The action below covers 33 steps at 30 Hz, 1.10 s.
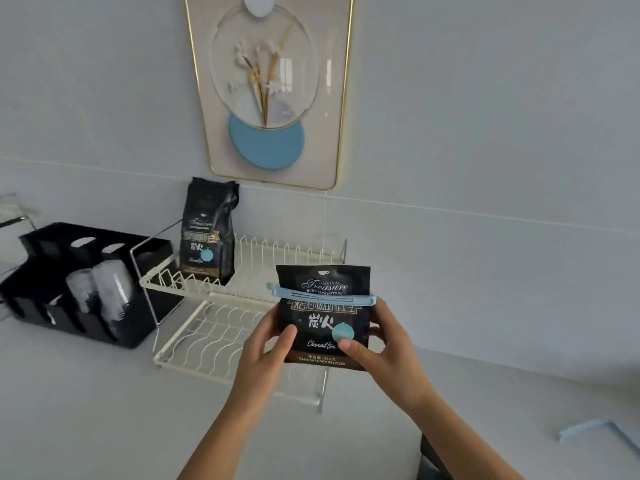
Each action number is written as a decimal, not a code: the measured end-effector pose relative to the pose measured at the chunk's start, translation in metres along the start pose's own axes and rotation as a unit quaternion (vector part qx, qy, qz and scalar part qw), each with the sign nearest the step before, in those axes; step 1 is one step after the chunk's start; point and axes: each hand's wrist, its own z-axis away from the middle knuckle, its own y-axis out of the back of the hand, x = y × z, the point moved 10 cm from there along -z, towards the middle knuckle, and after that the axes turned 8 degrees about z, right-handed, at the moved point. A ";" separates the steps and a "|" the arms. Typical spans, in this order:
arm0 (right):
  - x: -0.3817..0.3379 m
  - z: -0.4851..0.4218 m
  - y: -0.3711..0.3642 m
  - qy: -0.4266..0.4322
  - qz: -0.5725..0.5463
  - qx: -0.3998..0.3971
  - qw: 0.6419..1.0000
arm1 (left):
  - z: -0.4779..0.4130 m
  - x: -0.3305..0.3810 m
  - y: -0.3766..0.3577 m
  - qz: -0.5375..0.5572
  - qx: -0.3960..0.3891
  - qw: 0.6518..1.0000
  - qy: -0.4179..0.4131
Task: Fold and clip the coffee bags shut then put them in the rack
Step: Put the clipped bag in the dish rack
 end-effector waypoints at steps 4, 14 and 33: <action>-0.041 -0.058 -0.019 0.079 0.101 0.048 0.991 | -0.039 0.043 0.037 -0.012 0.015 0.999 -0.046; 0.004 -0.191 -0.106 -0.057 0.076 -0.018 0.995 | -0.200 0.023 0.103 -0.052 0.008 0.998 0.024; 0.030 -0.170 -0.121 -0.121 0.060 -0.061 0.989 | -0.177 0.024 0.080 -0.178 0.071 0.981 -0.006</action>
